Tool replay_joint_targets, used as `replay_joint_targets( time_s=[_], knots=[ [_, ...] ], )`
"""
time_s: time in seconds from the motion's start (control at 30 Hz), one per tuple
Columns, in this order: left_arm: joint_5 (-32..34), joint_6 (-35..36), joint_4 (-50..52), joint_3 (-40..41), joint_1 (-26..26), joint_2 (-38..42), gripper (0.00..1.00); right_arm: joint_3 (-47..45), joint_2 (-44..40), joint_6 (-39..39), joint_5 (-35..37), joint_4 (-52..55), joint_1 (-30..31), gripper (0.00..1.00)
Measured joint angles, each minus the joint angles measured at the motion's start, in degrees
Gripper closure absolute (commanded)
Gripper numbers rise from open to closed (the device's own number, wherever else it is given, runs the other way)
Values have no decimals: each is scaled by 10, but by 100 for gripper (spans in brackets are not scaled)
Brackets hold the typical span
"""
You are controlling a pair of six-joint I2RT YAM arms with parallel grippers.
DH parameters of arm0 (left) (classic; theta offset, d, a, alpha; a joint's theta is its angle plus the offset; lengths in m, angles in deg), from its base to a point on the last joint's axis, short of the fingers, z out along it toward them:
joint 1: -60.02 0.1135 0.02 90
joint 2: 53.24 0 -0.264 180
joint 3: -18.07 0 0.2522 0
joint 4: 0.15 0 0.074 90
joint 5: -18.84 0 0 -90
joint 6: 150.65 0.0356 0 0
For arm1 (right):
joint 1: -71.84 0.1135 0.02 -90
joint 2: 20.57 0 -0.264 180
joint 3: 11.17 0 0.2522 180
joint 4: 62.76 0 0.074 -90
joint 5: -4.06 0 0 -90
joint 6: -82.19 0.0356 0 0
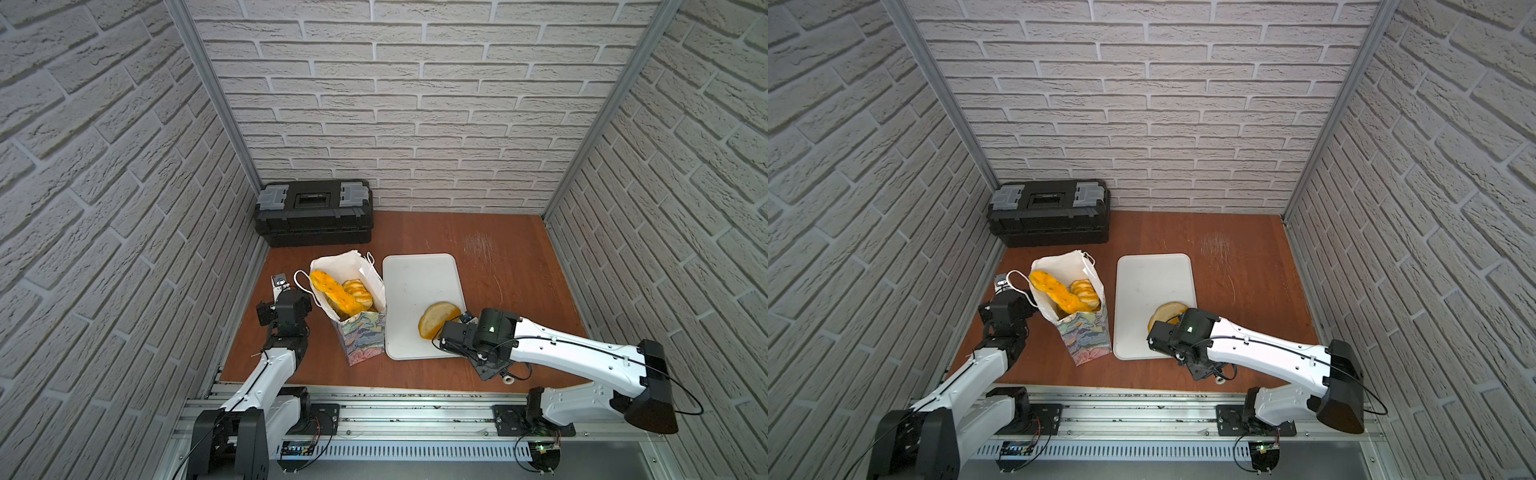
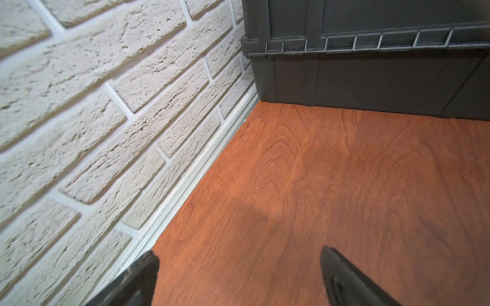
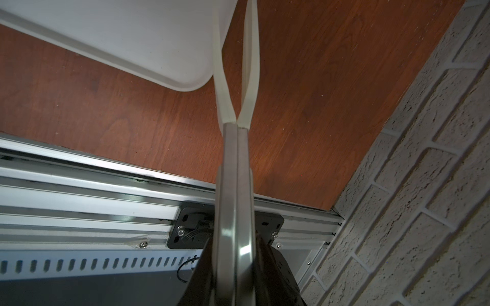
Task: Pack bread into a paper bag
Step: Adjust the fake bread on the plate.
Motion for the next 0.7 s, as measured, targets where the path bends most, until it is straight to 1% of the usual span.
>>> replay_joint_targets(
  time_s=[0.13,0.23,0.4,0.7],
  knots=[
    [0,0,0,0,0,0,2,-1,48,-24,0,-47,-11,98],
    [0,0,0,0,0,0,2,12,78,-36,3,-55,-14,98],
    [0,0,-3,0,0,-8,2,31,82,-54,8,-68,-26,98],
    [-1,0,-7,0,0,-22,2,31,82,-87,23,-97,-84,98]
  ],
)
